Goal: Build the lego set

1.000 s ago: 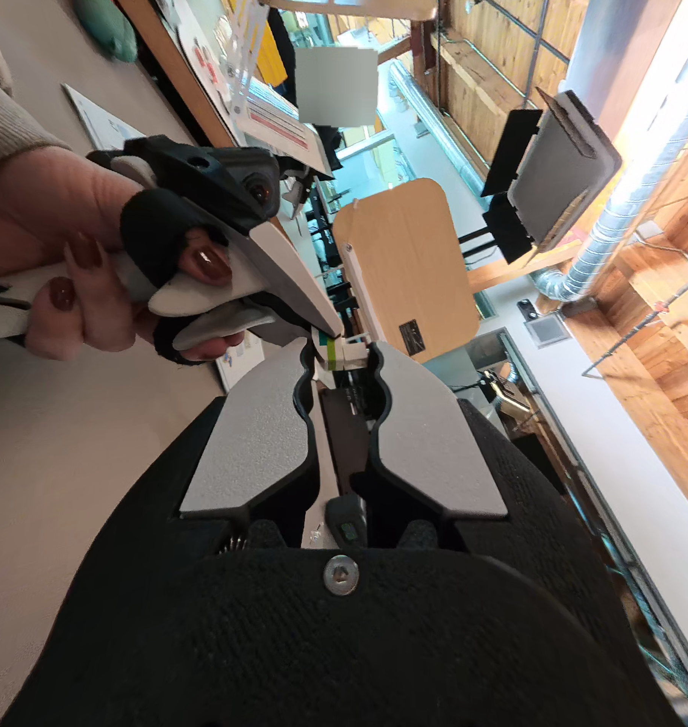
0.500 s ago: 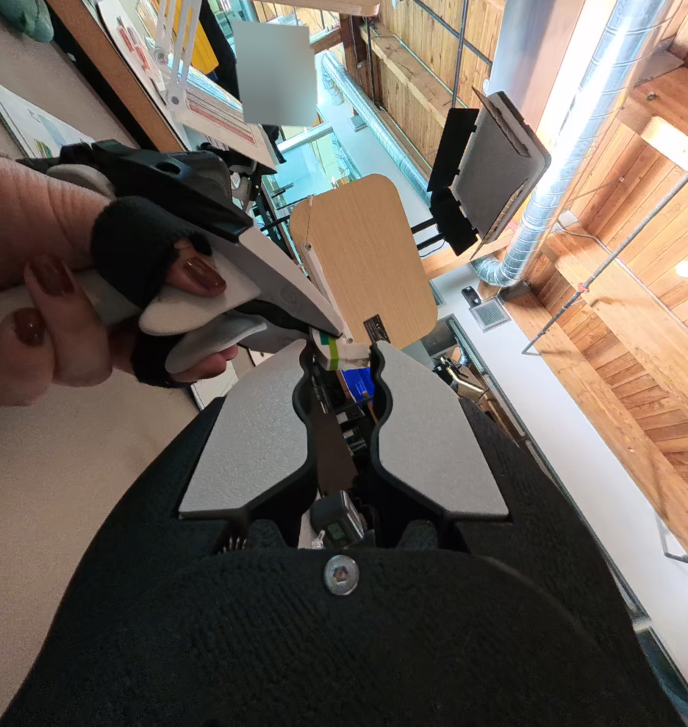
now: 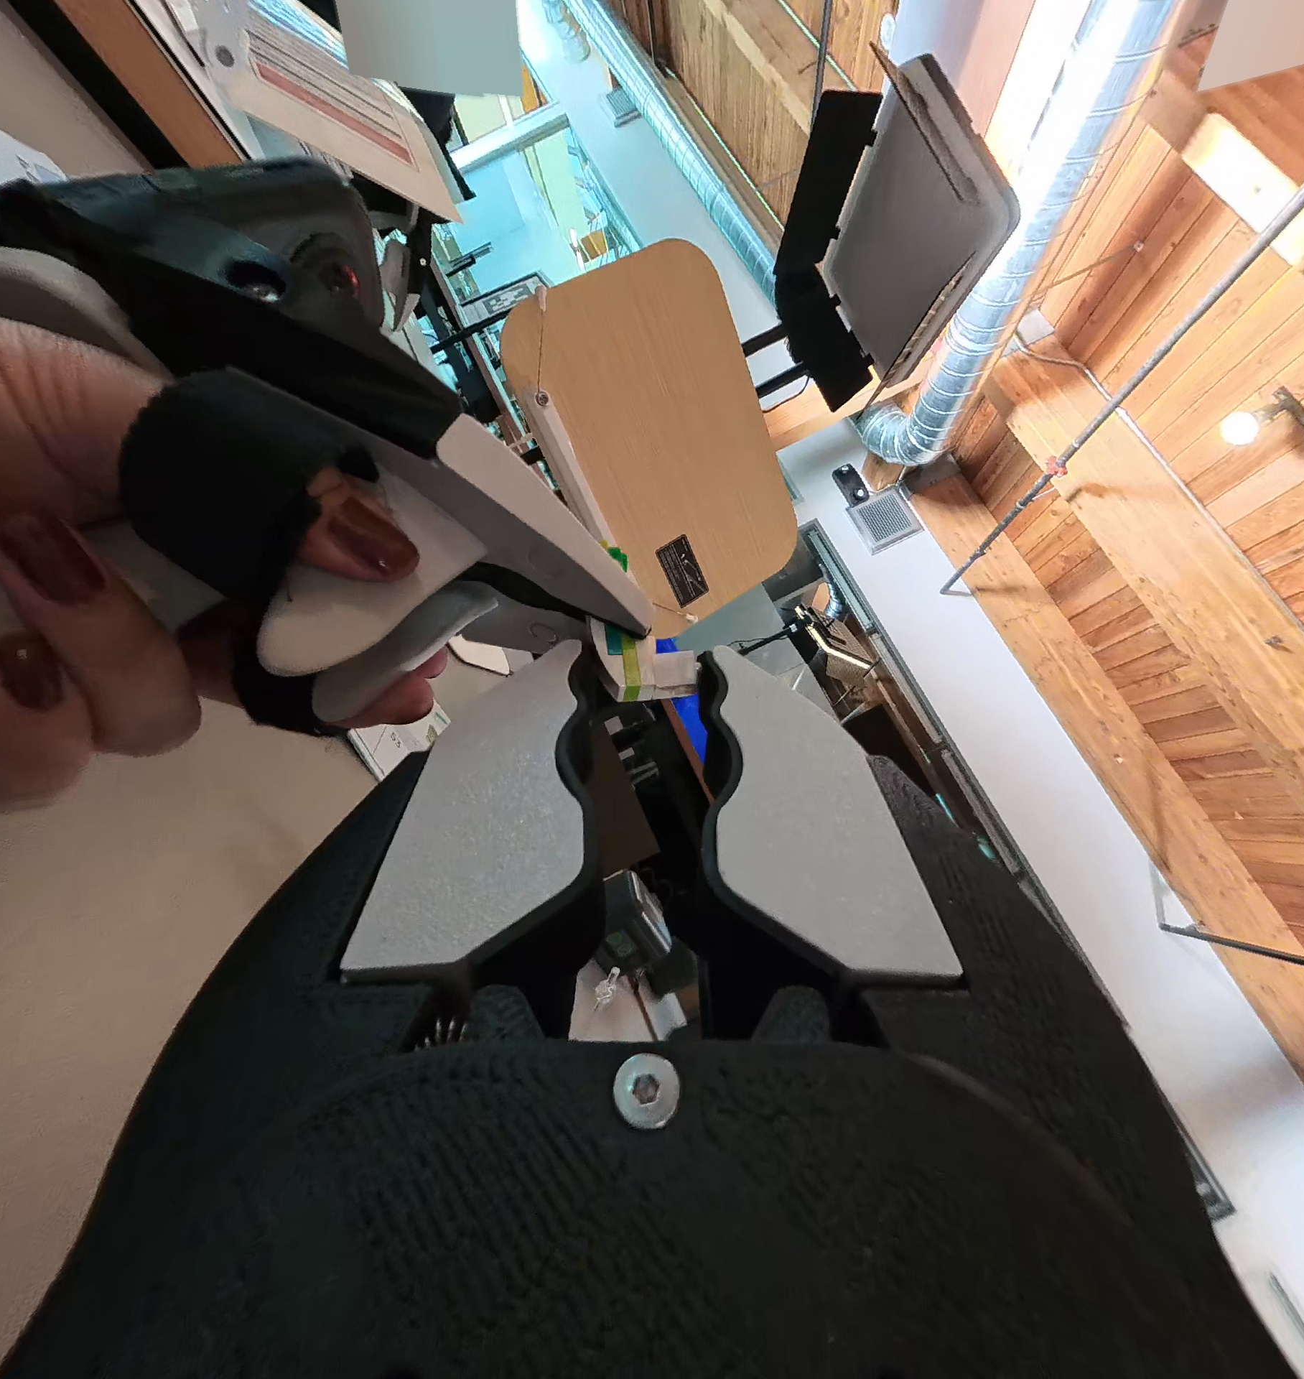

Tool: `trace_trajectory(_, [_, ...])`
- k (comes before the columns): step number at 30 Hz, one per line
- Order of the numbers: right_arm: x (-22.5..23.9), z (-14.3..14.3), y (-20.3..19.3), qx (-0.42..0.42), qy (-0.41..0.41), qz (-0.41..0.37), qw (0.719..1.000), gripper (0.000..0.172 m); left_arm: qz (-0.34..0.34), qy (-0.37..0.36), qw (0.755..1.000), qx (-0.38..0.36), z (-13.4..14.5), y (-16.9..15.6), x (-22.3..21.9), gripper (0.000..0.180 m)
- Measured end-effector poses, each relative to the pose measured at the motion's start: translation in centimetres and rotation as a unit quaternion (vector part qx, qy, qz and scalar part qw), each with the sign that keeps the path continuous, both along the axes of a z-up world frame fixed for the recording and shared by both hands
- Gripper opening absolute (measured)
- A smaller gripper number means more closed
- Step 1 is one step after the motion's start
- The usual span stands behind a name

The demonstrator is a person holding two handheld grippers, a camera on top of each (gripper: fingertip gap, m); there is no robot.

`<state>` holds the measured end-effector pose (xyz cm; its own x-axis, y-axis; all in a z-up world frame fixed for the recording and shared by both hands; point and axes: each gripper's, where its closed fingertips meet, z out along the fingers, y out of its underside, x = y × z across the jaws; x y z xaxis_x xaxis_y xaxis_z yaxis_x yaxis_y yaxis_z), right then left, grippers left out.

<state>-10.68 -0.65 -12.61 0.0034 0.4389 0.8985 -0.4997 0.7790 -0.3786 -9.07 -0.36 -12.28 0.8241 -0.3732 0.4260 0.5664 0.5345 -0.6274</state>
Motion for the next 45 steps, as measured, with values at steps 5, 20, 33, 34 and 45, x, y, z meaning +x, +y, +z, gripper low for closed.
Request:
trace_trajectory(5, [0.2, -0.4, -0.2, -0.009, -0.029, 0.049, 0.998, 0.029, 0.000, 0.011, 1.000, -0.015, -0.2, 0.0, 0.0, 0.008])
trace_trajectory(20, [2.9, 0.8, 1.2, -0.358, -0.426, 0.357, 0.750, 0.011, -0.025, 0.072, 0.996, -0.054, -0.5, 0.1, 0.7, 0.008])
trace_trajectory(33, [2.7, 0.1, 0.7, -0.346, -0.451, 0.351, 0.744, 0.007, -0.035, 0.077, 0.995, -0.055, -0.5, 0.2, 1.1, 0.008])
trace_trajectory(34, [2.6, 0.1, 0.7, -0.347, -0.453, 0.350, 0.743, 0.006, -0.033, 0.077, 0.995, -0.055, -0.5, 0.2, 1.1, 0.008])
trace_trajectory(45, [1.9, 0.1, 0.7, -0.385, -0.424, 0.326, 0.752, 0.006, 0.007, 0.074, 0.996, -0.051, -0.5, 0.0, 0.5, 0.009])
